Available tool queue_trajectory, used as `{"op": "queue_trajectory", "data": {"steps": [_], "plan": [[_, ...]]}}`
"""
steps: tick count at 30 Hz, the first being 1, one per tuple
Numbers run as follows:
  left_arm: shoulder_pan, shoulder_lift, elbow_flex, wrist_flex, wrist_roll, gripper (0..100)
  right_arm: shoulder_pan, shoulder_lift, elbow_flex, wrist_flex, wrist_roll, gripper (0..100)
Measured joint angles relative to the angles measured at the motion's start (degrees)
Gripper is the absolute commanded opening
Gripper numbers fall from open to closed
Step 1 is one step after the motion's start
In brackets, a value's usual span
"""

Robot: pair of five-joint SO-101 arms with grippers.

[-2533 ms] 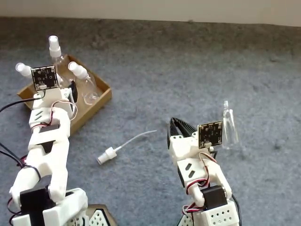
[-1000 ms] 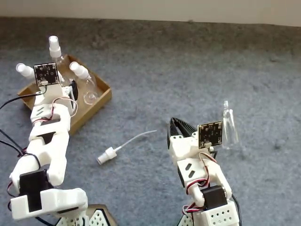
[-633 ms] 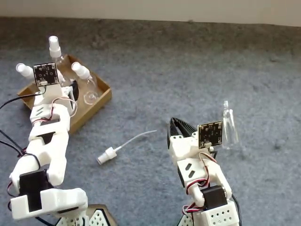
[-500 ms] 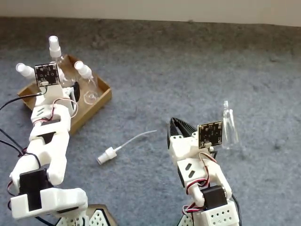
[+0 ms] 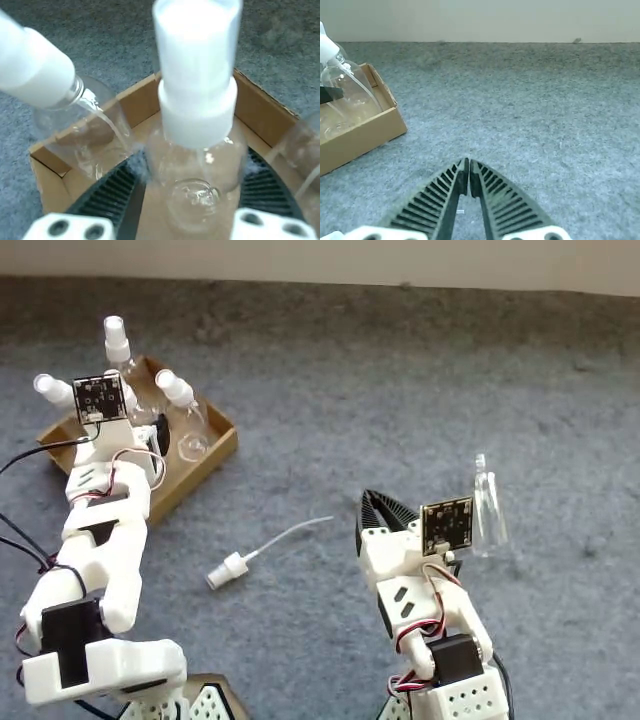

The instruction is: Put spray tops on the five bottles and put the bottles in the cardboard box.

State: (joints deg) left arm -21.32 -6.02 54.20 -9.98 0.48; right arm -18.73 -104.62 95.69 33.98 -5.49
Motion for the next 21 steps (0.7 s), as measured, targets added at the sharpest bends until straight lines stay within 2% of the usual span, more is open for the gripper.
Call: {"op": "queue_trajectory", "data": {"steps": [9, 21], "plan": [[0.0, -5.6, 0.0, 0.0, 0.0, 20, 0.0, 0.0, 0.0, 0.0, 0.0, 0.9], [0.2, -6.2, 0.0, 2.1, 0.0, 20, 0.0, 0.0, 0.0, 0.0, 0.0, 0.9]]}}
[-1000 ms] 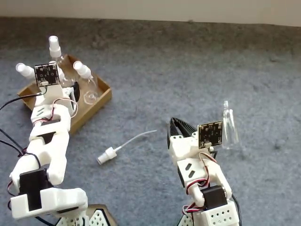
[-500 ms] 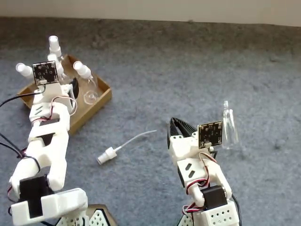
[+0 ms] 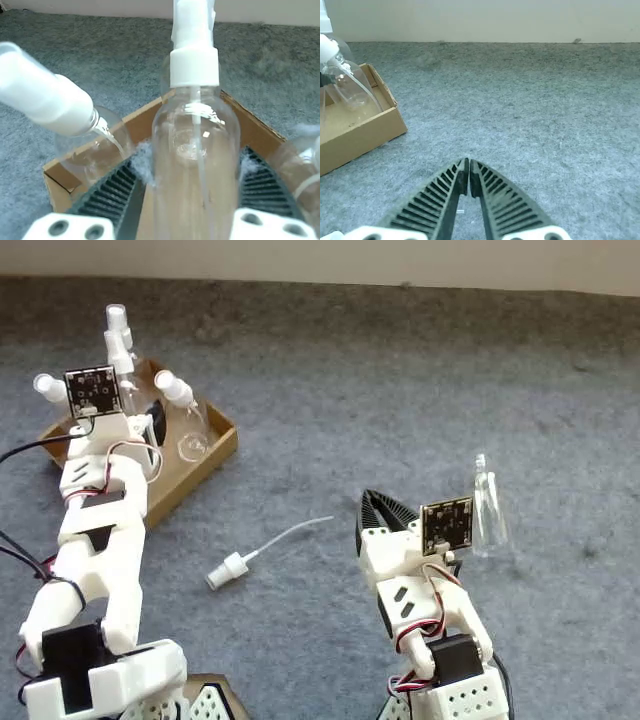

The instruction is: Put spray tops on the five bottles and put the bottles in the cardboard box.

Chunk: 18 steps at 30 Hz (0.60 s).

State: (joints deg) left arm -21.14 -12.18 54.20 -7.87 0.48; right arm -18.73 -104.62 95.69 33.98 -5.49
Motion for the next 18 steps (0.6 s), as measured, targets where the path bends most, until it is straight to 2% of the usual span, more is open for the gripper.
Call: {"op": "queue_trajectory", "data": {"steps": [18], "plan": [[-1.0, 0.0, 0.0, 0.8, 0.0, 20, 0.0, 0.0, 0.0, 0.0, 0.0, 0.9]]}}
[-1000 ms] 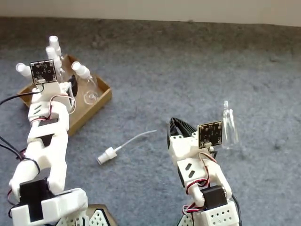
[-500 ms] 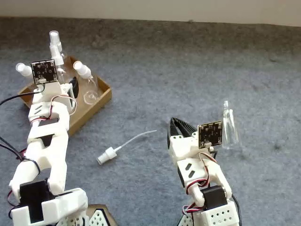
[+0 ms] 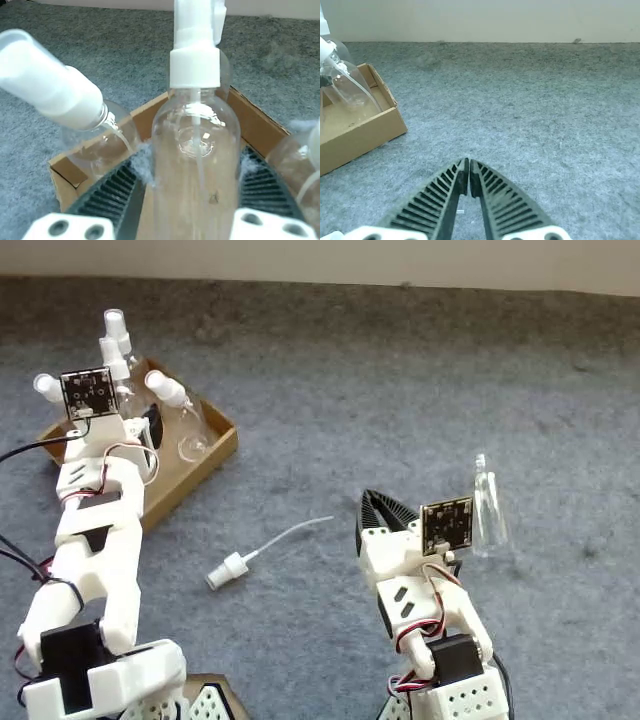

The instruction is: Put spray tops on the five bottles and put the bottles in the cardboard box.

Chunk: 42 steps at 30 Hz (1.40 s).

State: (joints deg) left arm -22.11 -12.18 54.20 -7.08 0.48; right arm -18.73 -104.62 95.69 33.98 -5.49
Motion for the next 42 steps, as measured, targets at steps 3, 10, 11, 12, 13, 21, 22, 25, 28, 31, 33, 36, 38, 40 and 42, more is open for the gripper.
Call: {"op": "queue_trajectory", "data": {"steps": [3, 10, 11, 12, 13, 21, 22, 25, 28, 31, 33, 36, 38, 40, 42], "plan": [[0.0, 0.4, 0.0, 0.0, 0.0, 20, 0.0, 0.0, 0.0, 0.0, 0.0, 0.9], [-0.1, 4.7, 0.0, -5.5, 0.0, 20, 0.0, 0.0, 0.0, 0.0, 0.0, 0.9], [-0.1, 5.2, 0.0, -6.1, 0.0, 20, 0.0, 0.0, 0.0, 0.0, 0.0, 0.9], [-0.1, 5.3, 0.0, -6.4, 0.0, 20, 0.0, 0.0, 0.0, 0.0, 0.0, 0.9], [-0.1, 5.3, 0.0, -6.7, 0.0, 20, 0.0, 0.0, 0.0, 0.0, 0.0, 0.9], [-0.1, 5.3, 0.0, -7.0, 0.0, 20, 0.0, 0.0, 0.0, 0.0, 0.0, 0.9], [-0.1, 5.3, 0.0, -7.0, 0.0, 20, 0.0, 0.0, 0.0, 0.0, 0.0, 0.9], [-0.1, 5.3, 0.0, -7.0, 0.0, 20, 0.0, 0.0, 0.0, 0.0, 0.0, 0.9], [-0.1, 5.3, 0.1, -7.0, 0.0, 20, 0.0, 0.0, 0.0, 0.0, 0.0, 0.9], [-0.1, 5.3, 0.1, -7.0, 0.0, 20, 0.0, 0.0, 0.0, 0.0, 0.0, 0.9], [-0.1, 5.3, 0.1, -7.0, 0.0, 20, 0.0, 0.0, 0.0, 0.0, 0.0, 0.9], [-0.1, 5.3, 0.1, -7.0, 0.0, 20, 0.0, 0.0, 0.0, 0.0, 0.0, 0.9], [-0.1, 5.3, 0.1, -7.0, 0.0, 20, 0.0, 0.0, 0.0, 0.0, 0.0, 0.9], [-0.4, 5.3, 0.1, -7.0, 0.0, 20, 0.0, 0.0, 0.0, 0.0, 0.0, 0.9], [-0.6, 5.3, 0.1, -7.0, 0.0, 20, 0.0, 0.0, 0.0, 0.0, 0.0, 0.9]]}}
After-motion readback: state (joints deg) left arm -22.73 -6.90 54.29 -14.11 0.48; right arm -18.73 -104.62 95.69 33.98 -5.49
